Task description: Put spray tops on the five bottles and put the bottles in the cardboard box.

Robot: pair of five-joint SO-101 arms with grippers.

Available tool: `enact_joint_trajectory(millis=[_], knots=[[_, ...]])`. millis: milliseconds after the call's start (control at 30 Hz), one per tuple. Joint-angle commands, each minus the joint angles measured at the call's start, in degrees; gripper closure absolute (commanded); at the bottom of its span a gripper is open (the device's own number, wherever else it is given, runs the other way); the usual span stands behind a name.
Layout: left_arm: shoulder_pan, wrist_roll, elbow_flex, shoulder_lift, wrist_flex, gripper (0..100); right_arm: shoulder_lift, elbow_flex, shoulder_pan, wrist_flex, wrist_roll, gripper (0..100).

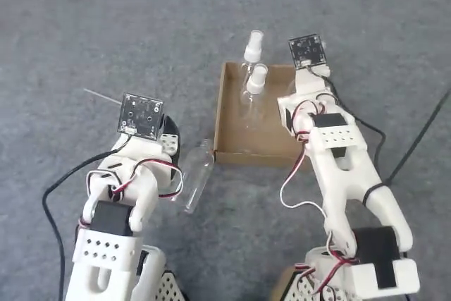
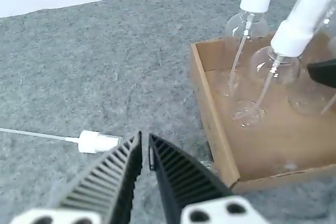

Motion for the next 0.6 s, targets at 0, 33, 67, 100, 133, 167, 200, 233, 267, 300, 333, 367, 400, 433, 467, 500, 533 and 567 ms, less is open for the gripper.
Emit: enact_joint_trajectory(millis=[0,33,67,100,133,167,200,233,267,300,333,367,400,433,467,500,533,567], knots=[[-0.4,0.5,-0.6,-0.6,-1.7,99,-1.0,-2.5,-0.6,0.4,0.8,72.5],[-0.4,0.4,-0.6,-0.6,-1.7,99,-1.0,-2.5,-0.6,0.4,0.8,72.5],[-0.4,0.4,-0.6,-0.6,-1.7,99,-1.1,-2.6,-0.6,0.4,0.8,72.5],[-0.4,0.4,-0.6,-0.6,-1.7,99,-1.5,-2.6,-0.6,0.4,0.8,72.5],[-0.4,0.4,-0.6,-0.6,-1.7,99,-2.2,-2.6,-0.6,0.4,0.8,72.5],[-0.4,0.4,-0.6,-0.6,-1.7,99,-3.1,-2.6,-0.6,0.5,0.8,72.5],[-0.4,0.4,-0.6,-0.6,-1.7,99,-4.4,-2.6,-0.6,1.0,0.8,72.5],[-0.4,0.4,-0.6,-0.6,-1.7,99,-5.8,-2.6,-0.5,2.1,0.8,72.5],[-0.4,0.4,-0.6,-0.6,-1.7,99,-7.6,-2.7,-0.6,3.3,0.8,72.5],[-0.4,0.4,-0.5,-0.6,-1.7,99,-9.5,-2.9,-0.6,4.6,0.8,72.4],[-0.4,0.4,-0.5,-0.6,-1.7,99,-11.4,-3.5,-0.6,6.2,0.8,72.4],[-0.4,0.4,-0.5,-0.6,-1.7,99,-13.3,-4.2,-0.5,8.1,0.8,72.4],[-0.4,0.4,-0.5,-0.6,-1.7,99,-15.2,-5.3,-0.4,10.2,0.7,72.6],[-0.4,0.4,-0.5,-0.6,-1.7,99,-17.0,-6.3,-0.4,12.4,0.5,72.6],[-0.4,0.4,-0.5,-0.6,-1.7,99,-18.8,-7.4,-0.5,14.6,0.5,72.7],[-0.4,0.4,-0.5,-0.6,-1.7,99,-20.4,-8.5,-0.5,16.8,0.4,72.7],[-0.4,0.4,-0.5,-0.6,-1.7,99,-22.1,-9.6,-0.6,19.0,0.4,72.7],[-0.4,0.4,-0.5,-0.6,-1.7,99,-23.6,-10.5,-1.1,21.2,0.4,72.7]])
